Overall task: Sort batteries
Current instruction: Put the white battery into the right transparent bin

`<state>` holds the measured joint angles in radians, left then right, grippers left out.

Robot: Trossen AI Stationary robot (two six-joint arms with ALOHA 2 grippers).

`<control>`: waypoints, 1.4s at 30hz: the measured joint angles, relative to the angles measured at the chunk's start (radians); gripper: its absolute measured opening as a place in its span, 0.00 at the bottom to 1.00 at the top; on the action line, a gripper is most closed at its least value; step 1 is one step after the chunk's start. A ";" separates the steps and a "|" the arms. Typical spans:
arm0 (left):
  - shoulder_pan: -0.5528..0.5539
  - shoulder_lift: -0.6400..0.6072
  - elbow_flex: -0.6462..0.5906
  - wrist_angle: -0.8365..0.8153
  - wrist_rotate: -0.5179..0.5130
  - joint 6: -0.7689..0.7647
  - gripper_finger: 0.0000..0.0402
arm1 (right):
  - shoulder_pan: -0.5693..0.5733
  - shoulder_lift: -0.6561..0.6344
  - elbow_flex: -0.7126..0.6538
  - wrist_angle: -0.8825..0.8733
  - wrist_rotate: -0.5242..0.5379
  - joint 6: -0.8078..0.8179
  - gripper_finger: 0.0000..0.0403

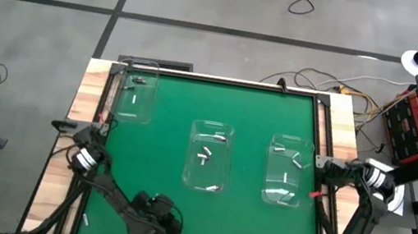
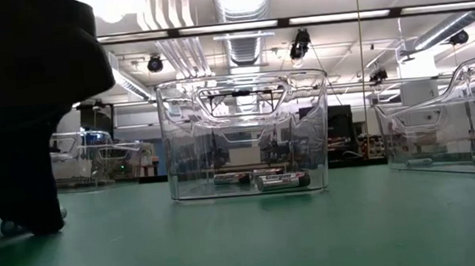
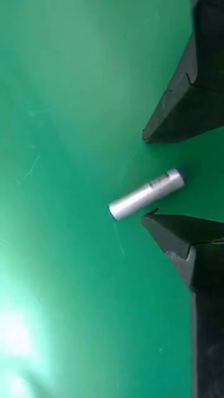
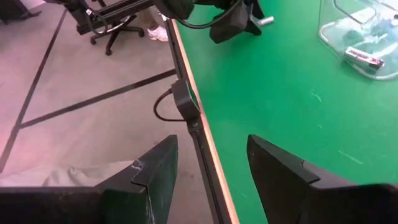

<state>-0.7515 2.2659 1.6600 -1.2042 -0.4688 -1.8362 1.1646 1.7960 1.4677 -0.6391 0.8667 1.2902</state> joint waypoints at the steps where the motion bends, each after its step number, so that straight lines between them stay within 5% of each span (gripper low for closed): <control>1: 0.005 0.007 0.002 -0.006 0.003 -0.013 0.43 | 0.000 0.003 0.008 0.001 0.000 -0.008 0.46; 7: 0.030 0.036 0.000 -0.008 -0.024 -0.062 0.36 | 0.000 0.011 0.032 0.001 0.000 -0.045 0.46; 15: 0.015 0.035 -0.062 0.105 -0.084 -0.147 0.04 | 0.000 0.012 0.033 0.001 0.000 -0.060 0.46; 25: -0.067 -0.007 -0.102 0.071 -0.182 -0.169 0.01 | -0.008 0.013 0.033 0.001 -0.001 -0.100 0.46; 32: -0.125 -0.229 -0.281 0.129 -0.368 -0.113 0.00 | -0.067 0.046 0.031 0.003 -0.002 -0.165 0.46; 35: -0.153 -0.322 -0.420 0.341 -0.501 0.027 0.00 | -0.116 0.081 0.031 0.051 -0.002 -0.224 0.46; 38: -0.184 -0.404 -0.566 0.752 -0.668 0.312 0.01 | -0.168 0.121 0.030 0.192 -0.003 -0.356 0.46; 42: -0.186 -0.425 -0.741 1.375 -0.715 0.745 0.02 | -0.229 0.183 0.030 0.546 -0.009 -0.636 0.46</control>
<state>-0.9377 1.8412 0.9193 0.1707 -1.1843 -1.0914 0.9353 1.9791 1.4975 -0.0933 0.8580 0.6540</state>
